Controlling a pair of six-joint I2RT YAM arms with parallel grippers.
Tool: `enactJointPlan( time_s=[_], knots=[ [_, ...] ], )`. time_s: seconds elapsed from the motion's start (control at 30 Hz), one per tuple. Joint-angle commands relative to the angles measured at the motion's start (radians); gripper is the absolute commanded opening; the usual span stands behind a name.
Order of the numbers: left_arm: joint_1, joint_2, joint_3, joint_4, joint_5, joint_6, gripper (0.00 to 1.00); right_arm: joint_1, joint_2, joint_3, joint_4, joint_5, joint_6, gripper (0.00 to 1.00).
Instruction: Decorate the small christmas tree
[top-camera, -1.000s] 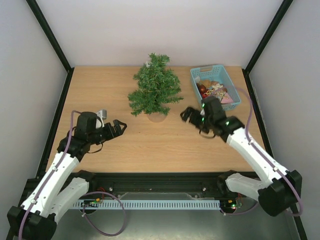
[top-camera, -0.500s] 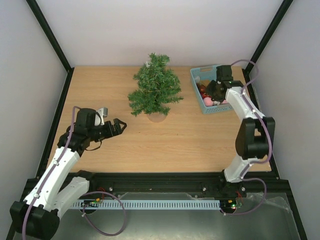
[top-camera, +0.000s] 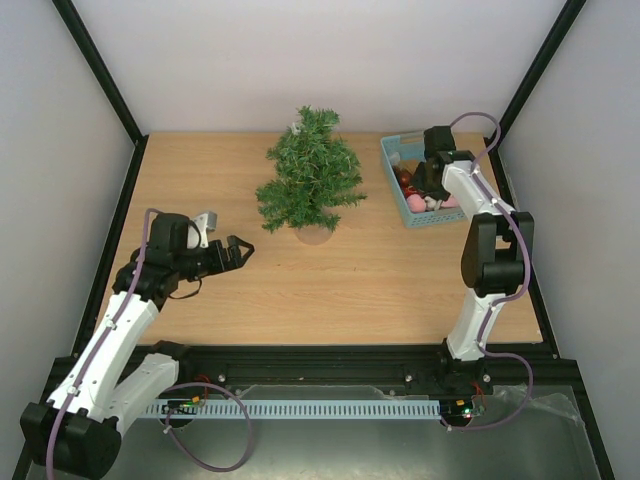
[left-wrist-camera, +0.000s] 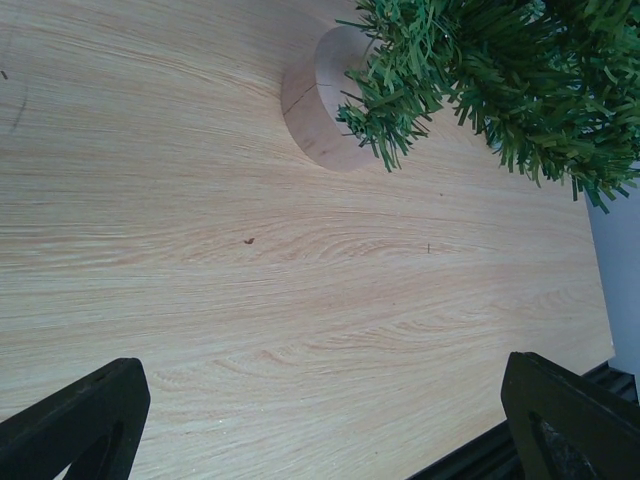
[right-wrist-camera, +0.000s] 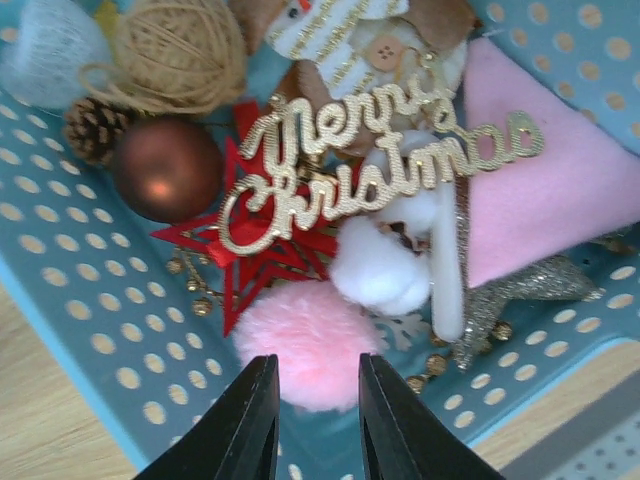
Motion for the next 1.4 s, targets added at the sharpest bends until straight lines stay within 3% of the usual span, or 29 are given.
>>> enactJointPlan(
  time_s=[0.0, 0.27, 0.7, 1.2, 1.37],
  knots=[
    [-0.001, 0.004, 0.000, -0.006, 0.028, 0.008, 0.99, 0.003, -0.011, -0.037, -0.091, 0.083, -0.049, 0.23],
    [-0.014, 0.004, 0.001, -0.006, 0.037, 0.011, 0.99, 0.003, -0.036, -0.102, -0.094, 0.061, -0.068, 0.21],
    [-0.026, -0.041, -0.003, -0.014, 0.041, 0.012, 0.99, 0.077, -0.246, -0.364, -0.059, 0.000, -0.022, 0.19],
    [-0.071, -0.050, -0.004, -0.026, 0.034, 0.015, 0.99, 0.213, -0.648, -0.614, -0.113, -0.080, 0.188, 0.21],
    [-0.076, -0.028, 0.009, -0.023, 0.015, 0.016, 0.99, 0.212, -0.688, -0.525, -0.159, -0.021, 0.164, 0.29]
  ],
)
